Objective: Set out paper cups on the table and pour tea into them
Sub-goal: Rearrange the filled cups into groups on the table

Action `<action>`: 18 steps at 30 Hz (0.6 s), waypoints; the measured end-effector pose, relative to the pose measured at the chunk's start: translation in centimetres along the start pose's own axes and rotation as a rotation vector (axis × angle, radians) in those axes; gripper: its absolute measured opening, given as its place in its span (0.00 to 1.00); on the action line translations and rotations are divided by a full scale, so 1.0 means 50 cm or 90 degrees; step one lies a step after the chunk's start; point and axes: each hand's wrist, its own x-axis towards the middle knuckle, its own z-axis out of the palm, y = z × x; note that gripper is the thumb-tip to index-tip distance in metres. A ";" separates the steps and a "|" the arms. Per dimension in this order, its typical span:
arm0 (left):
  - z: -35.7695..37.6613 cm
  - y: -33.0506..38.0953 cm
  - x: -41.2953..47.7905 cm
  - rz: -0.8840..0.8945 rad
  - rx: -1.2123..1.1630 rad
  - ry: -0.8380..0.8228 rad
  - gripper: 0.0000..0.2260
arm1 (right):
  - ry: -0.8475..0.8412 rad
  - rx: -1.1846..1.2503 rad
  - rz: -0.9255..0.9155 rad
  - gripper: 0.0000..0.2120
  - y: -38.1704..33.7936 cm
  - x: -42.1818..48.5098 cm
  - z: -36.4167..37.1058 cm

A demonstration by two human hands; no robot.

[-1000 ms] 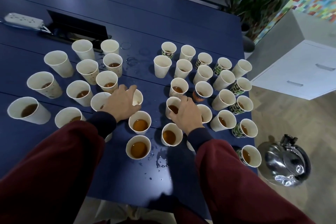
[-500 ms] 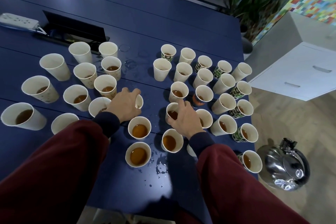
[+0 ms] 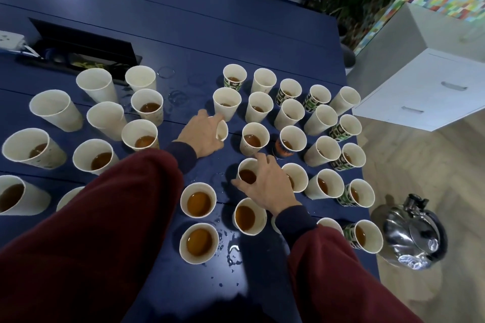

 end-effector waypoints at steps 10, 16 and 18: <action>-0.010 0.001 0.031 0.037 -0.035 -0.033 0.31 | 0.000 0.023 0.028 0.39 -0.004 0.000 -0.006; -0.023 -0.016 0.013 0.035 -0.078 -0.014 0.40 | 0.006 0.021 0.034 0.39 -0.019 -0.001 -0.013; -0.030 -0.027 0.008 0.031 -0.085 -0.014 0.39 | 0.021 0.012 0.023 0.38 -0.025 -0.002 -0.015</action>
